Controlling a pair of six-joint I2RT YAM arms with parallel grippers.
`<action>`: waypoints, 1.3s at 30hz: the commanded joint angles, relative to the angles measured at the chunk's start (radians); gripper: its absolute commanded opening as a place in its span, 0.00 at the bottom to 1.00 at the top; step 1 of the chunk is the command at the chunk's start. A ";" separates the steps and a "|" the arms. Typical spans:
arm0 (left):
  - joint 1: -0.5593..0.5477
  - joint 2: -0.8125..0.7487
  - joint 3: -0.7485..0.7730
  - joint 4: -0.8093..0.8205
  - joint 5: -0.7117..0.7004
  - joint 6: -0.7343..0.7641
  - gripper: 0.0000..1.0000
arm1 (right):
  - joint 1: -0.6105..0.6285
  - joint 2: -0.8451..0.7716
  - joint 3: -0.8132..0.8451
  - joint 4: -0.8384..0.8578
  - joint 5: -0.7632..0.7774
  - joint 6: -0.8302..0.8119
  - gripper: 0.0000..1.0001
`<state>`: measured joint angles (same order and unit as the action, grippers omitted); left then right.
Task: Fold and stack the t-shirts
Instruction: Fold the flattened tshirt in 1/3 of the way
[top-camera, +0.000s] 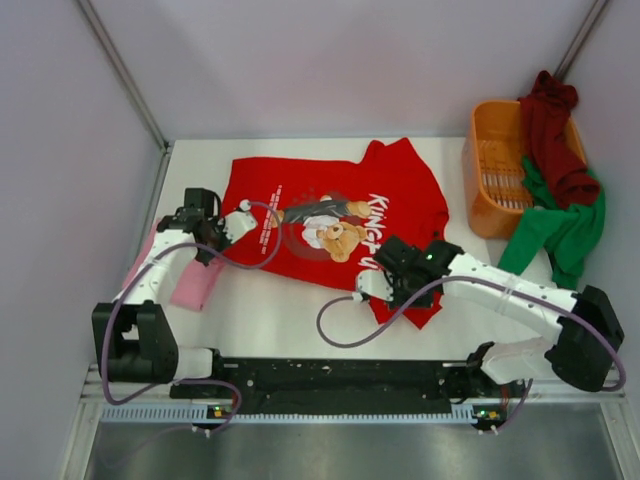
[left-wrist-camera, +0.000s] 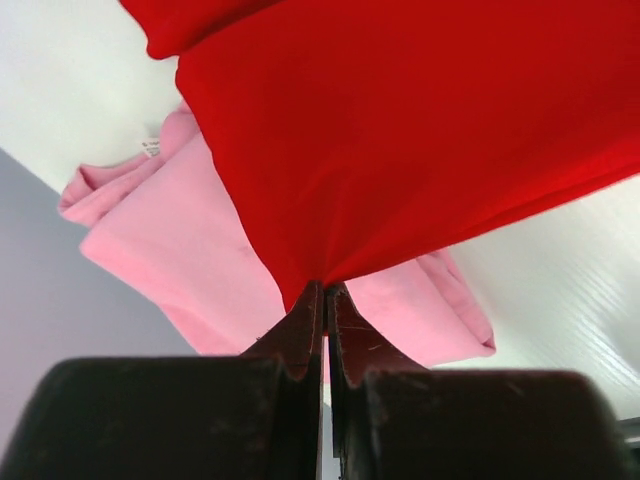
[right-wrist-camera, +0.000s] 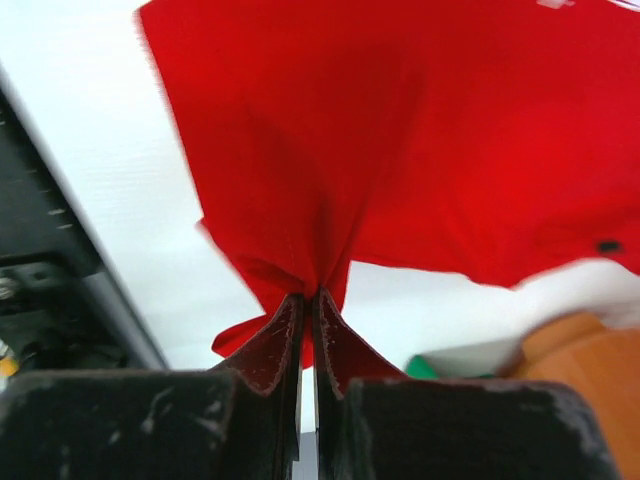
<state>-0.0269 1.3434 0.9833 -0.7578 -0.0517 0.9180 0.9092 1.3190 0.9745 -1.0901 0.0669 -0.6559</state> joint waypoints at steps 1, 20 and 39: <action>0.005 -0.003 0.064 -0.015 0.110 -0.025 0.00 | -0.116 -0.058 -0.011 0.189 0.157 -0.115 0.00; -0.011 0.362 0.436 0.017 -0.005 -0.111 0.00 | -0.403 0.371 0.294 0.598 0.179 -0.407 0.00; -0.054 0.536 0.529 0.123 -0.123 -0.088 0.00 | -0.464 0.445 0.334 0.680 0.114 -0.533 0.00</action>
<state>-0.0658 1.8641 1.4536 -0.6815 -0.1345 0.8215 0.4667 1.7363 1.2491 -0.4755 0.2092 -1.1576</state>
